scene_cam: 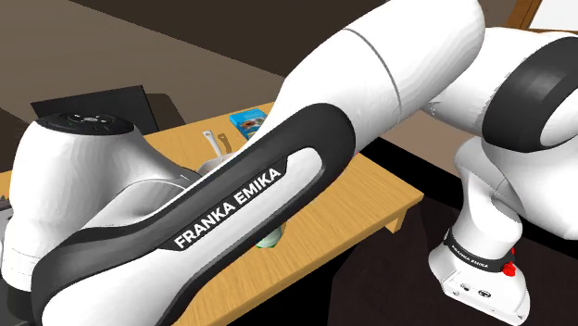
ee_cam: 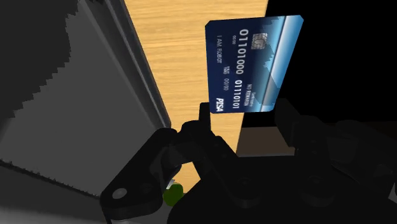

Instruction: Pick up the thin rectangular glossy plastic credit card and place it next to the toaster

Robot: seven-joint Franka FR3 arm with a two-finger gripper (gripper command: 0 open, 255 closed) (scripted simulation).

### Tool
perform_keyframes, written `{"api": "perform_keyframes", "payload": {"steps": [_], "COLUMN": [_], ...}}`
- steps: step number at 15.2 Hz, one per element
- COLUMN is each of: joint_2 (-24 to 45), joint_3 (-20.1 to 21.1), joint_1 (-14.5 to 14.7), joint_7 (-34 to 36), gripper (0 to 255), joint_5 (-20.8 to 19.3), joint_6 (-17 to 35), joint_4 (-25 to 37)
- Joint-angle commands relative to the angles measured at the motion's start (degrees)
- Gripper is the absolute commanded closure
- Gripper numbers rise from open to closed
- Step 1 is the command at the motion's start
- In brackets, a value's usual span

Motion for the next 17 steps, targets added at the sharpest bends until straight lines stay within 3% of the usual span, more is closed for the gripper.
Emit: {"api": "perform_keyframes", "payload": {"steps": [1,17], "joint_2": [0.49,5.56], "joint_3": [0.22,2.05], "joint_1": [-0.06,-1.03], "joint_7": [-0.39,-3.34], "gripper": [255,255], "joint_5": [0.29,2.23], "joint_6": [1.32,9.14], "joint_4": [-0.81,-3.62]}}
